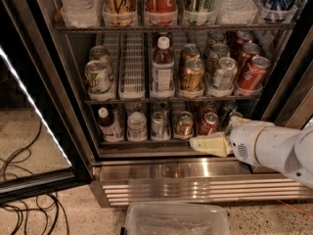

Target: Pick coke can from middle shelf of fridge

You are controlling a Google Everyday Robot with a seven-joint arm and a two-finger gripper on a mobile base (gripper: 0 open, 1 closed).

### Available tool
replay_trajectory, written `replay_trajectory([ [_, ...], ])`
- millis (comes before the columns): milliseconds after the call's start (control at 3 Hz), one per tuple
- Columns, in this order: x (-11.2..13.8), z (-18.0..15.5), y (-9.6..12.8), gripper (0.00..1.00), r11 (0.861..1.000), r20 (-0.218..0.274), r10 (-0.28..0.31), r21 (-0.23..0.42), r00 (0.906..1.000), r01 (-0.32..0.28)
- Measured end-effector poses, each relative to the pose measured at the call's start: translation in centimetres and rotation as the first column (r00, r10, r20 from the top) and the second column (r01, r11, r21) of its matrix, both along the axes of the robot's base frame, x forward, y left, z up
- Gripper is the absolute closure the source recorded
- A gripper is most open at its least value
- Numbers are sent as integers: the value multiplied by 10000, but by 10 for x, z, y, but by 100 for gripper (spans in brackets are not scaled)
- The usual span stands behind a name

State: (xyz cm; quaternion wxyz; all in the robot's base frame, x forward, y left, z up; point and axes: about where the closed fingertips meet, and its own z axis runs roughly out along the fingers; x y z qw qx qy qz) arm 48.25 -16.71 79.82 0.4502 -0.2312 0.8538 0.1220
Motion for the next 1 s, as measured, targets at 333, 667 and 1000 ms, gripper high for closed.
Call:
replay_trajectory([
  [333,14,-3,-1,37,9997,314,-120,200,9994,114],
  [667,28,-1,-10,47,9985,892,-527,184,9946,513],
  [1000,36,4,-21,48,9960,1398,-882,16,9862,889],
])
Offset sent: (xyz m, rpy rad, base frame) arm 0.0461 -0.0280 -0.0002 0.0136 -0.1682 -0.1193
